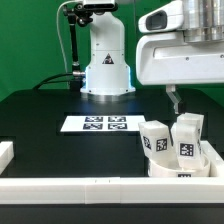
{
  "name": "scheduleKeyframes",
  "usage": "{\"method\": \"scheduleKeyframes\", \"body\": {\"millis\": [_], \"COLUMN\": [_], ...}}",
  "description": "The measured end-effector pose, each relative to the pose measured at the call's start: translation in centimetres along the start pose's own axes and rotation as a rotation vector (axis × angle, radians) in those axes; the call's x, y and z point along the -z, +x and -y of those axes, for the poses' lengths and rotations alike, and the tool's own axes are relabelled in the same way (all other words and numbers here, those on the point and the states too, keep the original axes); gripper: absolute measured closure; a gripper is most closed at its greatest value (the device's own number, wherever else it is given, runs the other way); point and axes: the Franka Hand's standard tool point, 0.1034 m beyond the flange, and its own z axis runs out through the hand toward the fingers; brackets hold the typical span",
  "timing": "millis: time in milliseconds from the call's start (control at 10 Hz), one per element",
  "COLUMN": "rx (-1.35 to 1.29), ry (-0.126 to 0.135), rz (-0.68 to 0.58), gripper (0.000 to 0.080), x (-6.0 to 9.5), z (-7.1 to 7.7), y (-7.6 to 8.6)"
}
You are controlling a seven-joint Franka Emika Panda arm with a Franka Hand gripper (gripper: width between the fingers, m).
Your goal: Assemble stool
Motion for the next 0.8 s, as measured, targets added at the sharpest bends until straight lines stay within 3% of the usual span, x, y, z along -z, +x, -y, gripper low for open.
{"method": "scheduleKeyframes", "body": {"millis": [300,800], "rx": [0.346,0.694], "ry": [-0.038,-0.061], "rz": [0.015,0.013], "gripper": [0.0150,0.0150], "x": [-0.44,-0.80], "z": [-0.53,-0.97], "y": [0.12,0.22]}}
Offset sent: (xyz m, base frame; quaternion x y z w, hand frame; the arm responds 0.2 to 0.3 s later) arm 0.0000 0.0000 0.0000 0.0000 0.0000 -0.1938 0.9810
